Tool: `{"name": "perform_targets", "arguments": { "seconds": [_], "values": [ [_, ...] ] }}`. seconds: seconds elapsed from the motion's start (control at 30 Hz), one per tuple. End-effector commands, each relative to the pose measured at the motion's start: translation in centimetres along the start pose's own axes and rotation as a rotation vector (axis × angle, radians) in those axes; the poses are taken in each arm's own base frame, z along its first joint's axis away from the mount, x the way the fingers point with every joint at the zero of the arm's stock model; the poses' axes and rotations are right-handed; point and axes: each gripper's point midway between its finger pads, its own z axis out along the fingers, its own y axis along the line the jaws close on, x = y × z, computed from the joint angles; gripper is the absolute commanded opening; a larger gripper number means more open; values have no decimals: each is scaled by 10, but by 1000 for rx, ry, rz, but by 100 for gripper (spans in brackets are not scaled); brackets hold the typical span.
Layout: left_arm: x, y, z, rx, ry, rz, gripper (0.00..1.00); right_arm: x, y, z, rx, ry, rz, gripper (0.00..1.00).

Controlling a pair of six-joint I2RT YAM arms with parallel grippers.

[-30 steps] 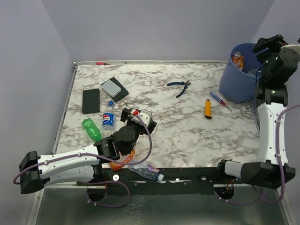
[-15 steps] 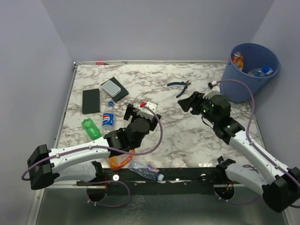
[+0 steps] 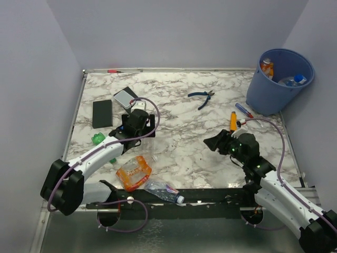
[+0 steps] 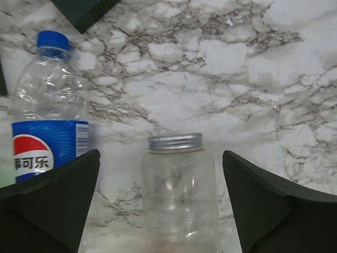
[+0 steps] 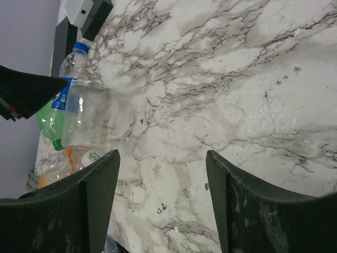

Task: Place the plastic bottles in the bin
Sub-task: Pick up the plastic bottle at the center of the board.

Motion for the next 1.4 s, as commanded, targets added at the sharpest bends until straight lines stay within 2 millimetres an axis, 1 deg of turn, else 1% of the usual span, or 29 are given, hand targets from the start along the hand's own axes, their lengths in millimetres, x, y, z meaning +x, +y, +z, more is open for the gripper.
{"name": "perform_targets", "arguments": {
  "seconds": [0.0,0.13,0.3,0.43,0.5,0.57,0.67,0.7,0.73,0.83,0.87,0.93,1.0,1.03,1.1,1.13,1.2,1.3,1.37],
  "values": [
    [34,-21,7,109,150,1,99,5,7,-4,-31,34,18,71],
    [47,-26,11,136,203,6,99,1,12,-6,-42,29,8,71],
    [58,-28,13,149,239,22,99,1,12,-3,-40,29,10,72],
    [70,-24,17,133,279,45,99,6,8,1,-30,48,23,72],
    [80,-17,20,94,310,63,99,6,10,1,-32,52,29,72],
    [87,-15,22,83,336,76,98,4,13,0,-43,49,31,72],
    [93,-18,25,93,362,82,91,0,15,-2,-51,32,24,72],
    [95,-18,25,97,369,86,86,0,15,-2,-49,32,20,72],
    [96,-19,26,101,375,87,79,0,15,-2,-49,33,16,72],
    [94,-20,26,106,369,87,63,-1,17,-3,-48,41,9,73],
    [90,-21,25,106,357,84,58,-2,18,-3,-53,42,7,73],
    [79,-23,22,119,312,70,55,-4,25,-3,-79,42,-2,73],
    [62,-33,16,178,243,35,54,-4,34,-6,-124,54,-18,73],
    [50,-44,9,241,197,13,54,-9,45,-7,-173,43,-34,73],
    [25,-68,-10,399,92,-42,54,-12,62,-12,-254,45,-59,73],
    [14,-79,-23,485,40,-61,54,-15,71,-14,-294,43,-69,73],
    [-18,-101,-50,647,-93,-89,51,-22,89,-21,-371,34,-82,74],
    [-59,-123,-91,837,-255,-92,47,-37,116,-32,-475,-4,-82,76],
    [-80,-139,-118,965,-326,-54,47,-50,135,-39,-548,-30,-78,76]
  ]
}}
